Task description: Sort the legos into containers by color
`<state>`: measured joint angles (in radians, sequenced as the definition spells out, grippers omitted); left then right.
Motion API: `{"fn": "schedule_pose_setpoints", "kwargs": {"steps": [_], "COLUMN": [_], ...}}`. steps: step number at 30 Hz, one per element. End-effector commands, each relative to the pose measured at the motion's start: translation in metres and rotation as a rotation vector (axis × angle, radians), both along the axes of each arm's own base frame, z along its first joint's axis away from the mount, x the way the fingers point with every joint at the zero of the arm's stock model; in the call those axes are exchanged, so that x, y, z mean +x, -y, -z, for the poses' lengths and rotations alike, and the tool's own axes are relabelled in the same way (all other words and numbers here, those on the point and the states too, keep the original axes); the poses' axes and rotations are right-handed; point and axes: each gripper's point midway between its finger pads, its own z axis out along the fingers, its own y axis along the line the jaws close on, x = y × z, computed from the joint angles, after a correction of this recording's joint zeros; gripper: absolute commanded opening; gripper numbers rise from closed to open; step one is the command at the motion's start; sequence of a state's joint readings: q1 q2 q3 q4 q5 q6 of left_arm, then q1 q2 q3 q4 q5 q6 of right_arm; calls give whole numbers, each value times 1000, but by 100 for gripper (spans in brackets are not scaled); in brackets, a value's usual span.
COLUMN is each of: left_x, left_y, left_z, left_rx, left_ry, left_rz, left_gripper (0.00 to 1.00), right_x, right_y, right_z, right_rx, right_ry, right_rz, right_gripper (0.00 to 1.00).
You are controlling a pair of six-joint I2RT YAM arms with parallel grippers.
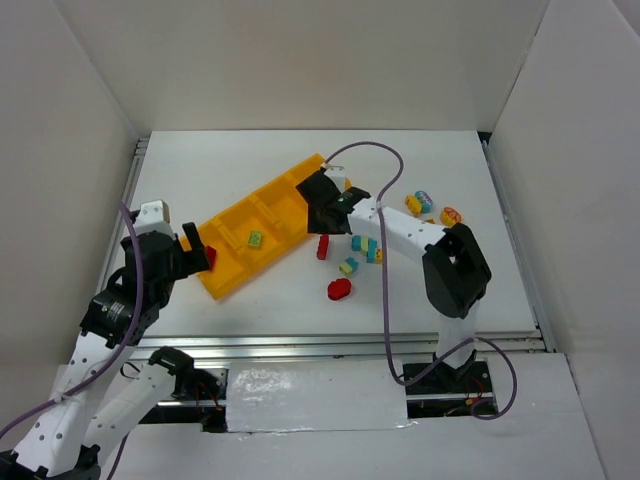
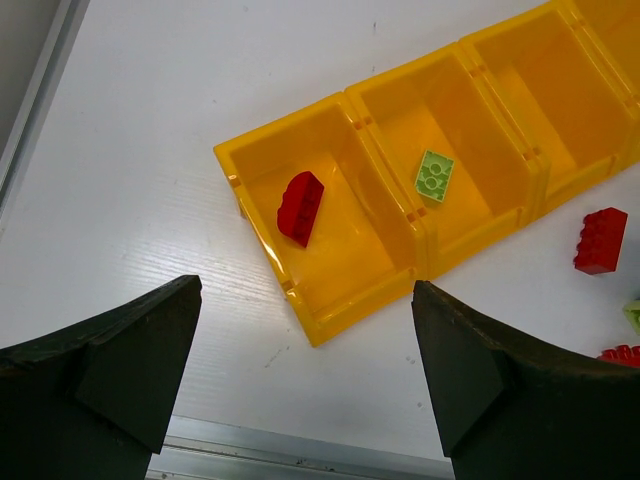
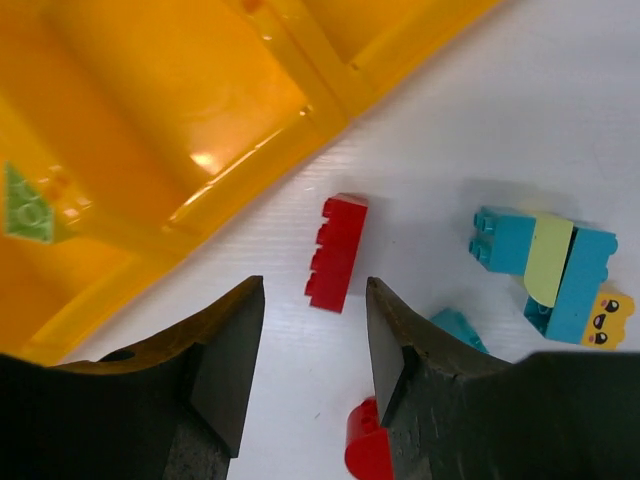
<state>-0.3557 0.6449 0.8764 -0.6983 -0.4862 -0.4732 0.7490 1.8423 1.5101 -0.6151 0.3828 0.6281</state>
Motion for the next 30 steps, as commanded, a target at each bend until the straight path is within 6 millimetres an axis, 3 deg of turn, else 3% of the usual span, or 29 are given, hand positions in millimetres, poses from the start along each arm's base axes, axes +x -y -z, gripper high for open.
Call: {"fn": "schedule_pose_setpoints", "kwargs": {"steps": [1, 10, 18, 20, 22, 26, 28, 29, 30], "left_x": [6, 8, 9, 9, 10, 9, 9, 9, 10], "left_y": [4, 11, 14, 14, 15, 14, 14, 15, 15], "left_z": [-11, -7, -7, -7, -6, -7, -6, -6, -6], "left_rx": [-14, -16, -20, -18, -20, -20, -18, -20, -20], "left_ry": [46, 29, 31, 29, 28, 30, 30, 29, 28], "left_rz": [22, 60, 74, 76, 78, 77, 78, 80, 82], "left_gripper": [99, 99, 99, 99, 100, 99, 99, 99, 99], "right_x": [17, 26, 18, 16, 14, 9, 5, 6, 4], "right_y": [9, 5, 1, 0, 0, 2, 2, 3, 3], "right_z": [15, 54, 87, 91, 95, 98, 98, 96, 96], "right_rx": [-10, -13, -9, -7, -4, -6, 6, 12, 13], "right_ry": [13, -60, -127, -138, -148, -159, -159, -157, -158], "right_rz": [70, 64, 52, 50, 50, 51, 47, 50, 47], "right_gripper": [52, 48, 48, 47, 39, 37, 40, 52, 54]}}
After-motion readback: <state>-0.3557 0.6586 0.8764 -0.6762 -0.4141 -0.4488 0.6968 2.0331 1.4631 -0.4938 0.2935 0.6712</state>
